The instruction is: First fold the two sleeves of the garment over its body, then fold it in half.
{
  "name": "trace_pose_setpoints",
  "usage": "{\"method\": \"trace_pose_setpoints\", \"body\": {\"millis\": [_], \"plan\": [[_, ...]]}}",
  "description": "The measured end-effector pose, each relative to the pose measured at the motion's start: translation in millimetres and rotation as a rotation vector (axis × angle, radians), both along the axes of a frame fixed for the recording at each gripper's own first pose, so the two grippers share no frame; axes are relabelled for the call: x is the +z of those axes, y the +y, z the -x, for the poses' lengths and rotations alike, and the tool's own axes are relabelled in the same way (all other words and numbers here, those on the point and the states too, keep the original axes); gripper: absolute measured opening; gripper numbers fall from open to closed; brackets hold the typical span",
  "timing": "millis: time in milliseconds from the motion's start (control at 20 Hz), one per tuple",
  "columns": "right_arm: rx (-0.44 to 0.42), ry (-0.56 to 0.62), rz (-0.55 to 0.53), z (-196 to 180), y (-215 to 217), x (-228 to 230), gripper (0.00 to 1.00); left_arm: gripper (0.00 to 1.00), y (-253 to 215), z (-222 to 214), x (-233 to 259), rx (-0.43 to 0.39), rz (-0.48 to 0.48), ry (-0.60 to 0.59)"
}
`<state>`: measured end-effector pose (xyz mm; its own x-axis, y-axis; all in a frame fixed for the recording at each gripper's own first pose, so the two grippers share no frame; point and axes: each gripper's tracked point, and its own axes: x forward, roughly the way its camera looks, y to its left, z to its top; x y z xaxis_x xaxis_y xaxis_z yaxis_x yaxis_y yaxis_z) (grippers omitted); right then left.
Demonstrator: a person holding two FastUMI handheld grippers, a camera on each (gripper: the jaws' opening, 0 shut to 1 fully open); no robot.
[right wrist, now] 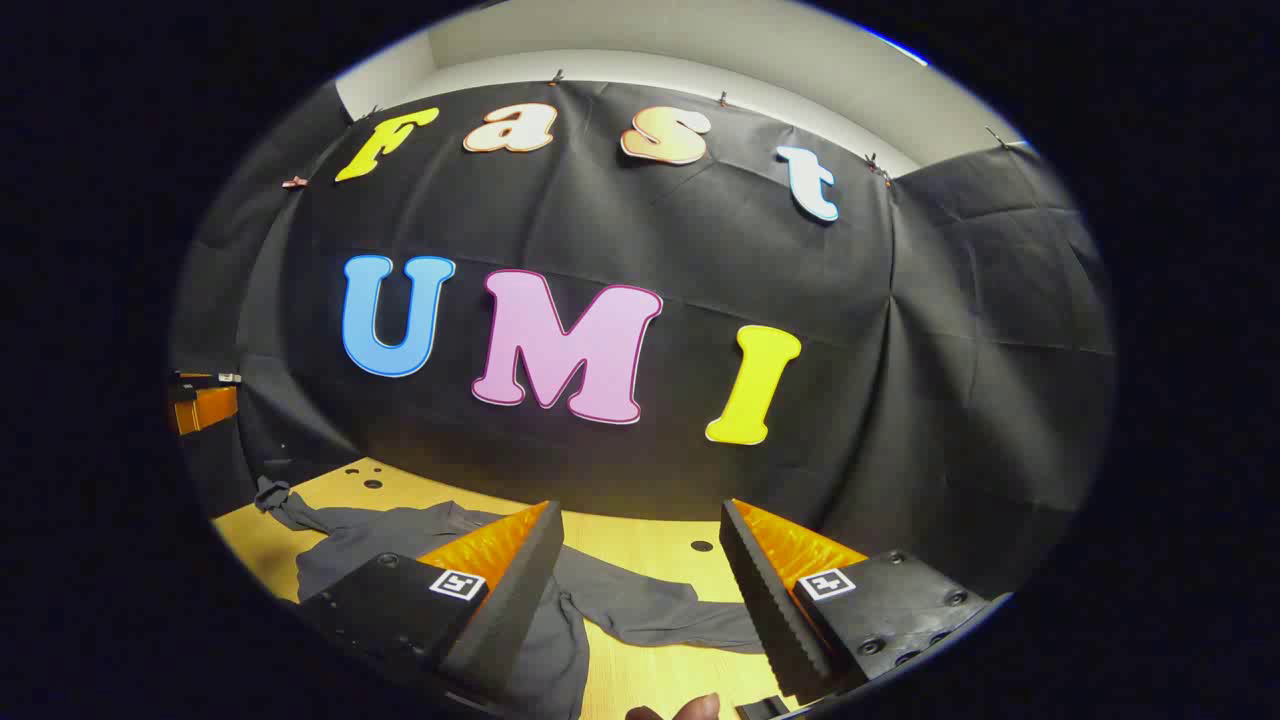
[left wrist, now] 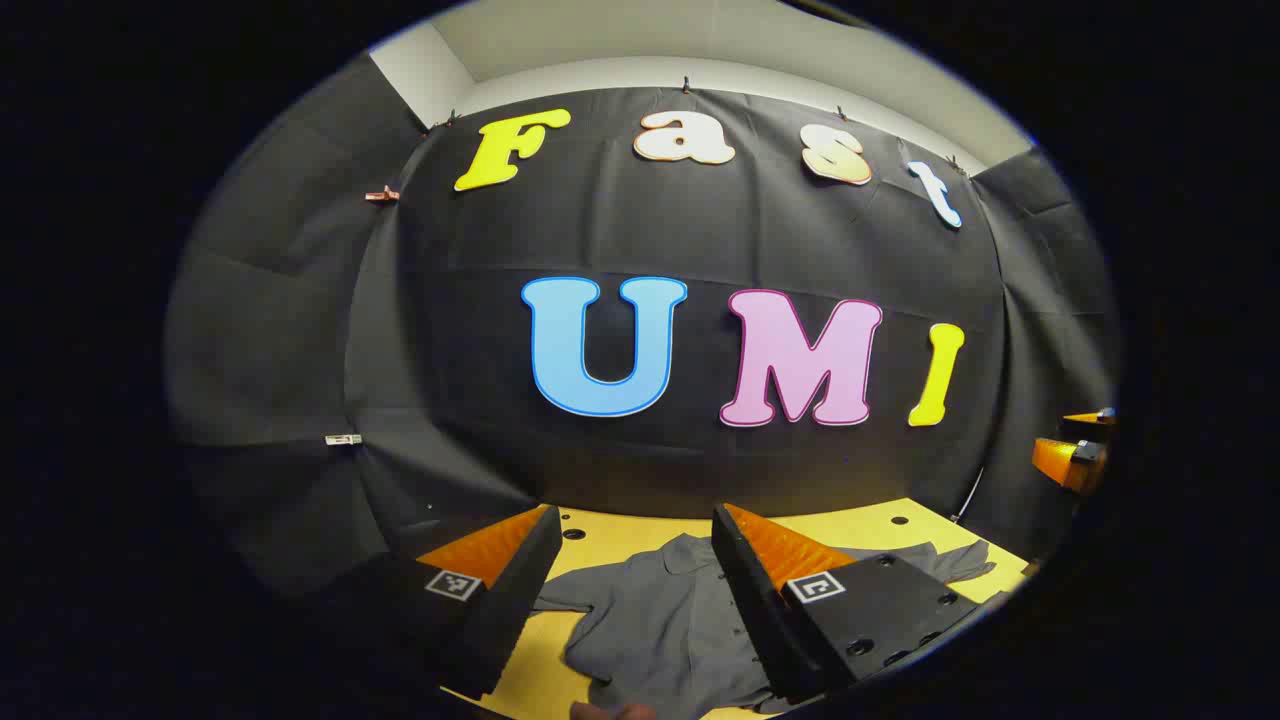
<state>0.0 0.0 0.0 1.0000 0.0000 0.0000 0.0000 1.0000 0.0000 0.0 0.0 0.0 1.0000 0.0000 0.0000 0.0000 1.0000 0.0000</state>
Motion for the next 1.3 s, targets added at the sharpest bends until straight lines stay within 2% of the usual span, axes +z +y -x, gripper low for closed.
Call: {"method": "trace_pose_setpoints", "body": {"millis": [650, 1050, 1300], "plan": [[0.040, 0.016, 0.004, 10.8, 27.2, 0.4, 0.96, 0.95, 11.3, 2.8, -16.0, -0.023, -0.006, 0.045], [0.014, 0.028, 0.010, 10.3, 24.9, -2.9, 0.96, 0.95, 18.3, -0.8, -20.8, -0.030, -0.010, 0.055], [-0.018, 0.086, 0.021, -11.8, -0.1, -23.0, 0.97, 0.95, 3.8, -10.0, -21.9, -0.055, -0.012, 0.051]]}}
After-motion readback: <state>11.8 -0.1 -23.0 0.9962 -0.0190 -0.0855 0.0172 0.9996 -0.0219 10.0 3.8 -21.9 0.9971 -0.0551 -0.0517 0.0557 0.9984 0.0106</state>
